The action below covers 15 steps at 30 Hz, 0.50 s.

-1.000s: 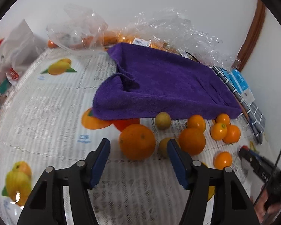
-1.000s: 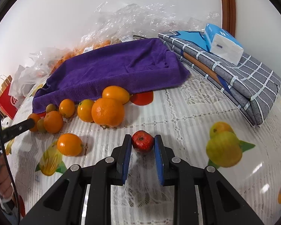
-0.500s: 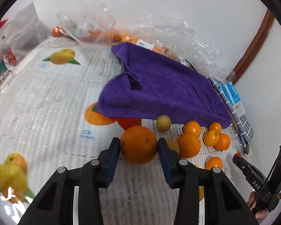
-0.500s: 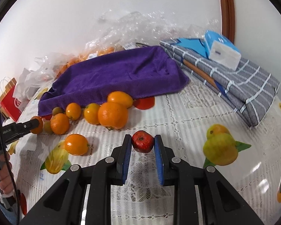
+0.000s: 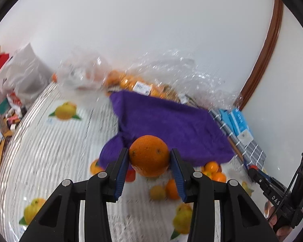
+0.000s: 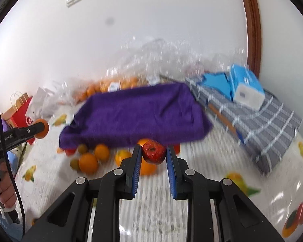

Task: Organize fruits
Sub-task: 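Close the right gripper on the red tomato while the left gripper grasps the large orange, then carry the tomato over the purple towel with the right gripper while the left carries the orange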

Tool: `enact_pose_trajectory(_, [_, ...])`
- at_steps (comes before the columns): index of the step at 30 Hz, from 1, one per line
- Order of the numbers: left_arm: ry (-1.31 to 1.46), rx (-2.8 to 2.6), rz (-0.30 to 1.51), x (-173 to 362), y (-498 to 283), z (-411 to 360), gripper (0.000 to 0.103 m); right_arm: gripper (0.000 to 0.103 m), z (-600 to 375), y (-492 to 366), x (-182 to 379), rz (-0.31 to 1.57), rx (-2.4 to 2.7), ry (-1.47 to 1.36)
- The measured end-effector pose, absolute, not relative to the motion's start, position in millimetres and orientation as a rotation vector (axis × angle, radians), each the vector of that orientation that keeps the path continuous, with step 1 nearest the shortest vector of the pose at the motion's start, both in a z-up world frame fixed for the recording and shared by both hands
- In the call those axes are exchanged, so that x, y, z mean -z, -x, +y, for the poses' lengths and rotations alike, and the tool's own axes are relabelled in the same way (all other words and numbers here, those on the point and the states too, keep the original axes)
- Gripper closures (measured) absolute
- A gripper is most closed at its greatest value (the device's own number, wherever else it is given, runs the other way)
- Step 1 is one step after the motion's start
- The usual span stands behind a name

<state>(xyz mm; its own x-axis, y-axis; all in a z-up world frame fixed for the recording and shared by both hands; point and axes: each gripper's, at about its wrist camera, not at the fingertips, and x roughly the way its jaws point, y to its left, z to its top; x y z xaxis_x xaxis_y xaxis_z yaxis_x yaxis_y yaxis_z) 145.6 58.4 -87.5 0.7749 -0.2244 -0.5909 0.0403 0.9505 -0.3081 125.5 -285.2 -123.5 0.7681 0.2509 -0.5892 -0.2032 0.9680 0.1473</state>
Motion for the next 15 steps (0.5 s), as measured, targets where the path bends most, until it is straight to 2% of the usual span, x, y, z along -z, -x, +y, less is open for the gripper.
enact_pose_trajectory(8, [0.297,0.146,0.634,69.4,-189.4,36.8,0.064,0.079,-276.2,-172.9,81.6,0.574,-0.273,-0.055])
enact_pose_trajectory(15, [0.310,0.156,0.633,79.0,-231.6,21.2,0.063,0.079,-262.5,-218.8,77.8,0.571,-0.295,-0.081])
